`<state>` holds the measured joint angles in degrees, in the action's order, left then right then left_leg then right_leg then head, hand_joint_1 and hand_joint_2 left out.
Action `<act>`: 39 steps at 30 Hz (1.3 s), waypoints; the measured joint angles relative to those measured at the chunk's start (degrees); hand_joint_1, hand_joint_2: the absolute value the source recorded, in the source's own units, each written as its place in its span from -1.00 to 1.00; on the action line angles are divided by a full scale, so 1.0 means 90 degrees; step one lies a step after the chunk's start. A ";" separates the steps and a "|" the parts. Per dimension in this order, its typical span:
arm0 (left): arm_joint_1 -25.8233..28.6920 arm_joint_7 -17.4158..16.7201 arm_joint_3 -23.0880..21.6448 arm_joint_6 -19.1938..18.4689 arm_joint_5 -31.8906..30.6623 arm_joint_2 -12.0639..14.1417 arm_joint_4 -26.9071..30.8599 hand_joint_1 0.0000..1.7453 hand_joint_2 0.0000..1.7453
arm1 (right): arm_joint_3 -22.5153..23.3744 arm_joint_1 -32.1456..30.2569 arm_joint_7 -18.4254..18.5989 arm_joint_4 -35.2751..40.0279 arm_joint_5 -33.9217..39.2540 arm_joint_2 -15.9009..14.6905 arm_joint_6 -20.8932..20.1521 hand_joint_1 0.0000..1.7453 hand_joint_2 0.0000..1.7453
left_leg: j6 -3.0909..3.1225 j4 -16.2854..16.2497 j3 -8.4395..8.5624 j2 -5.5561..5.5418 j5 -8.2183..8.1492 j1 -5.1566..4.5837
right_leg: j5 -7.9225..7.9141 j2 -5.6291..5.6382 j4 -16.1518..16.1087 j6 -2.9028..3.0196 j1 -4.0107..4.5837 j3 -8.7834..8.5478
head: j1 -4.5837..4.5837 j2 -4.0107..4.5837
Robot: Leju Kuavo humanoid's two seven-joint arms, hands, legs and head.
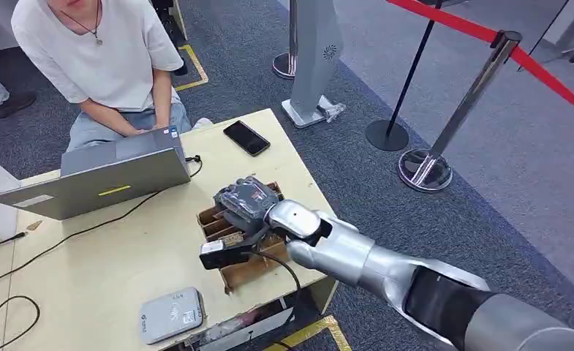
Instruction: Pass the card to the sensor for recognition and then transmit it.
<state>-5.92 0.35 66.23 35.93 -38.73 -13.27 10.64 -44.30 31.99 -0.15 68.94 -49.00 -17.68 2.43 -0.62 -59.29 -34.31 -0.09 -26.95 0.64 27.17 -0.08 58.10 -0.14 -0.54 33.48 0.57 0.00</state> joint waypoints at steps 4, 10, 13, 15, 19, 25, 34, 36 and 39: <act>-0.0001 0.0036 0.0002 0.0000 0.0000 0.0000 0.0000 -1.00 -1.00 | -0.0012 0.0026 -0.0002 -0.0017 0.0095 0.0000 0.0005 1.00 1.00 | 0.0000 0.0000 0.0000 0.0000 0.0000 0.0000 | 0.0000 0.0000 0.0000 0.0000 0.0000 0.0000 | 0.0000 0.0000; -0.0001 0.0044 0.0012 -0.0002 0.0000 0.0002 0.0000 -1.00 -1.00 | -0.0029 0.0050 -0.0002 -0.0022 0.0167 0.0000 0.0150 1.00 1.00 | 0.0000 0.0000 0.0000 0.0000 0.0000 0.0000 | 0.0000 0.0000 0.0000 0.0000 0.0000 0.0000 | 0.0000 0.0000; -0.0001 0.0068 0.0041 -0.0012 -0.0005 0.0002 0.0000 -1.00 -1.00 | -0.0005 0.0067 0.0000 0.0044 0.0221 0.0000 0.0388 1.00 1.00 | 0.0000 0.0000 0.0001 0.0000 0.0000 0.0000 | 0.0000 0.0001 0.0000 0.0000 0.0000 0.0001 | 0.0000 0.0000; 0.0001 0.0097 0.0046 -0.0019 -0.0048 0.0002 0.0000 -1.00 -1.00 | 0.0063 0.0064 0.0027 0.0153 0.0231 -0.0007 0.0561 1.00 1.00 | 0.0000 0.0000 0.0001 0.0001 0.0000 0.0000 | 0.0000 0.0001 0.0000 0.0000 0.0000 0.0002 | 0.0000 0.0000; 0.0009 0.0100 0.0046 -0.0080 -0.0160 0.0024 0.0000 -1.00 -1.00 | 0.0253 -0.0021 0.0090 0.0474 0.0182 -0.0022 0.0948 1.00 1.00 | 0.0000 0.0000 0.0002 0.0001 0.0000 0.0000 | 0.0000 0.0001 0.0000 0.0000 0.0000 0.0002 | 0.0000 0.0000; 0.0015 0.0100 0.0046 -0.0107 -0.0172 0.0039 0.0000 -1.00 -1.00 | 0.0517 -0.0134 0.0114 0.0816 0.0172 -0.0027 0.1151 1.00 1.00 | 0.0000 0.0000 0.0002 0.0001 0.0000 0.0000 | 0.0000 0.0002 0.0000 0.0000 0.0000 0.0002 | 0.0000 0.0000; 0.0012 0.0097 0.0056 -0.0049 -0.0066 0.0053 0.0000 -1.00 -1.00 | 0.0770 -0.0150 0.0019 0.1146 0.0080 -0.0024 0.1307 1.00 1.00 | 0.0000 0.0000 0.0000 0.0000 0.0000 0.0000 | 0.0000 0.0001 0.0000 0.0000 0.0000 0.0001 | 0.0000 0.0000; 0.0007 0.0065 0.0056 -0.0039 -0.0063 0.0051 0.0000 -1.00 -1.00 | 0.0860 -0.0024 -0.0107 0.1168 0.0121 0.0015 0.1307 1.00 1.00 | 0.0000 0.0000 0.0000 0.0001 0.0000 0.0000 | 0.0000 0.0001 0.0001 0.0000 0.0000 0.0001 | 0.0000 0.0000; 0.0008 0.0032 0.0056 -0.0036 -0.0090 0.0053 0.0000 -1.00 -1.00 | 0.1017 0.0209 -0.0314 0.1168 0.0214 0.0143 0.1392 1.00 1.00 | 0.0000 0.0000 0.0001 0.0001 0.0001 0.0000 | -0.0001 0.0002 0.0001 0.0000 0.0000 0.0001 | 0.0000 0.0000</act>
<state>-5.85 0.63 66.73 35.60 -39.54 -12.79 10.64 -35.15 33.87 -2.97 79.45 -47.08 -16.40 14.95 -0.62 -59.29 -34.30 -0.08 -26.95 0.64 27.17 -0.06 58.11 -0.14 -0.54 33.49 0.57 0.00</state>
